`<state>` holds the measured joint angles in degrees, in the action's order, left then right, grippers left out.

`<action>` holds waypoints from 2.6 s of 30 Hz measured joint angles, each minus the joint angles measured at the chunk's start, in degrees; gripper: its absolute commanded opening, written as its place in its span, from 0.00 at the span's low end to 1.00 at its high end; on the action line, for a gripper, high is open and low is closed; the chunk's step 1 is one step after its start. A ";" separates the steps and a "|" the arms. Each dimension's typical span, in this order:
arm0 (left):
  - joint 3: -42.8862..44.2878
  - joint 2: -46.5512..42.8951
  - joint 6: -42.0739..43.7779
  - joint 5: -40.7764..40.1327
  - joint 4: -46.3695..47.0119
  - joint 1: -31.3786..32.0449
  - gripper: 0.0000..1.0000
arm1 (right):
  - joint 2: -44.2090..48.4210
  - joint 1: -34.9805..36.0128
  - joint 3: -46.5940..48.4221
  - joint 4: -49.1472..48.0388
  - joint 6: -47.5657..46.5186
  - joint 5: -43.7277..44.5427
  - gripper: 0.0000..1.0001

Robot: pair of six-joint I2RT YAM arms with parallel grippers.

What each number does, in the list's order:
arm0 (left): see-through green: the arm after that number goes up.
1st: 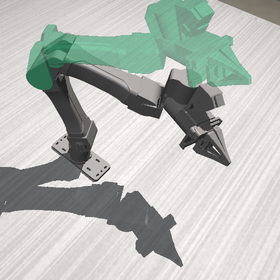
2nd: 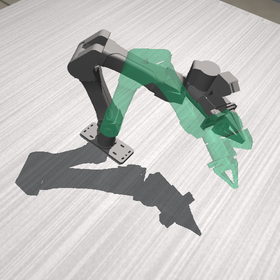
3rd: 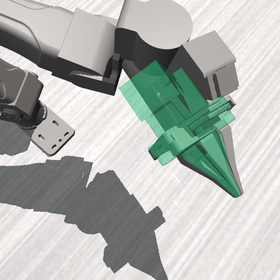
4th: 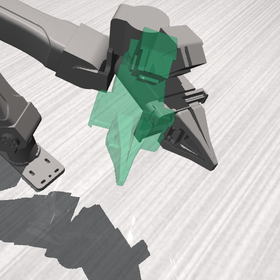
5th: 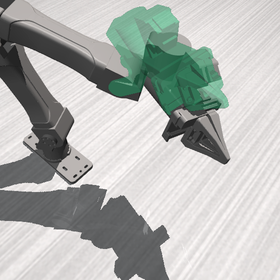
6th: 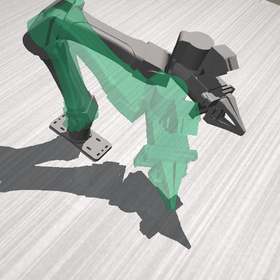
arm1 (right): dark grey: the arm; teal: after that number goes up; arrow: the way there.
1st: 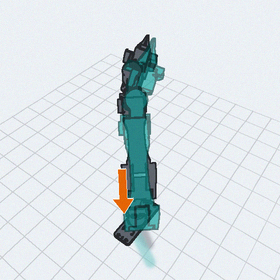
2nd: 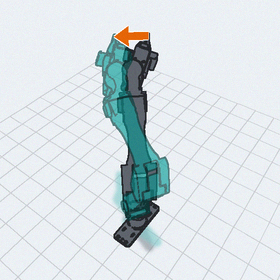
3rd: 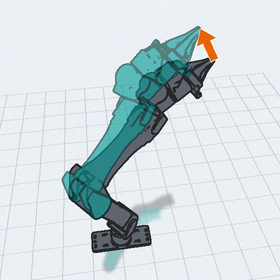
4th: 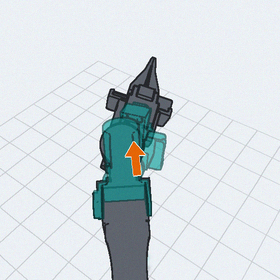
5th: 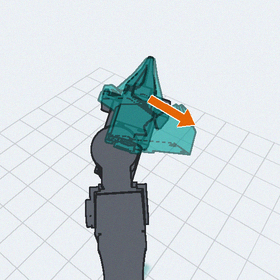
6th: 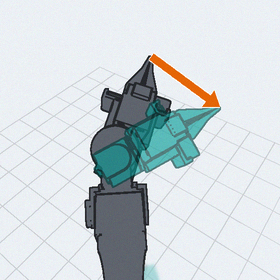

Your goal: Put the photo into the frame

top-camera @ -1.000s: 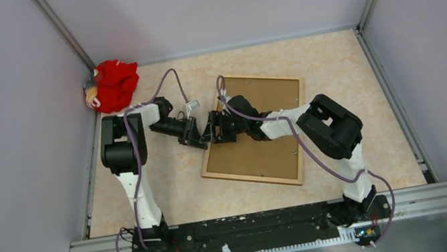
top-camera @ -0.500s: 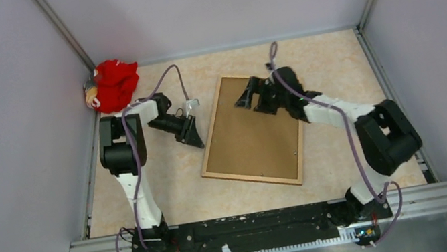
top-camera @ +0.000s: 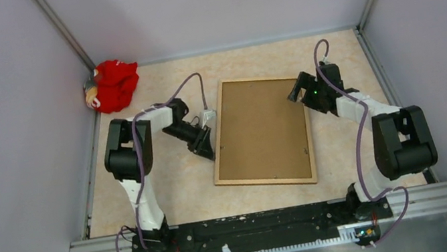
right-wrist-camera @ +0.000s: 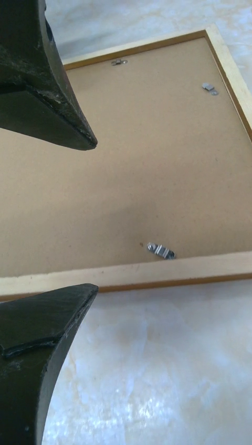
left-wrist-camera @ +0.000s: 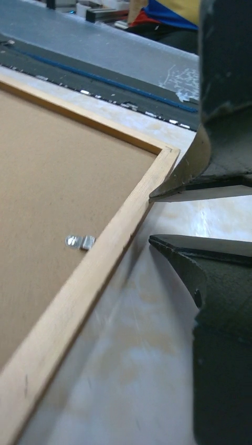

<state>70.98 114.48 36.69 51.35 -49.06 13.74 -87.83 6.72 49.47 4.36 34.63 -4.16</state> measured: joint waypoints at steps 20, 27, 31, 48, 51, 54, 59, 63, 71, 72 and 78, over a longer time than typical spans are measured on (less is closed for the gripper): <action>32.04 16.74 -8.63 10.60 -3.37 -7.85 0.48 | -15.65 16.52 20.17 -3.50 2.78 -2.32 0.89; 35.04 22.88 -16.09 10.86 0.37 -2.84 0.40 | -29.38 23.50 29.07 -5.81 6.49 -6.47 0.85; 34.42 22.95 -17.73 10.14 1.95 -2.43 0.33 | -32.79 25.40 32.20 -7.93 8.61 -8.41 0.80; 29.14 22.45 -21.77 13.77 8.11 -3.45 0.30 | -34.58 25.99 30.51 -13.55 14.05 -10.67 0.72; 28.81 22.23 -21.77 13.75 8.57 -3.48 0.30 | -34.51 25.99 30.10 -14.32 14.29 -10.62 0.72; 28.46 22.01 -21.77 13.73 8.94 -3.45 0.30 | -34.51 25.99 30.08 -14.47 14.69 -10.62 0.72; 28.06 21.77 -21.77 13.64 9.42 -3.45 0.29 | -34.51 25.99 30.08 -14.49 15.28 -10.51 0.70; 27.96 21.75 -21.79 13.70 9.60 -3.48 0.29 | -34.58 25.99 30.08 -14.60 16.22 -10.36 0.69; 27.10 21.22 -21.77 13.57 10.01 -3.54 0.29 | -34.60 25.99 28.28 -17.40 20.85 -9.35 0.63; 27.04 21.16 -21.75 13.55 10.01 -3.54 0.29 | -34.60 25.99 27.93 -18.08 21.55 -9.20 0.63; 26.82 21.00 -21.73 13.38 10.08 -3.56 0.29 | -34.60 25.99 26.84 -19.85 24.76 -8.46 0.61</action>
<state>97.80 135.48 14.96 64.73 -38.98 10.17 -122.43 32.71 76.31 -15.49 59.40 -12.62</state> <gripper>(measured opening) 0.298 0.620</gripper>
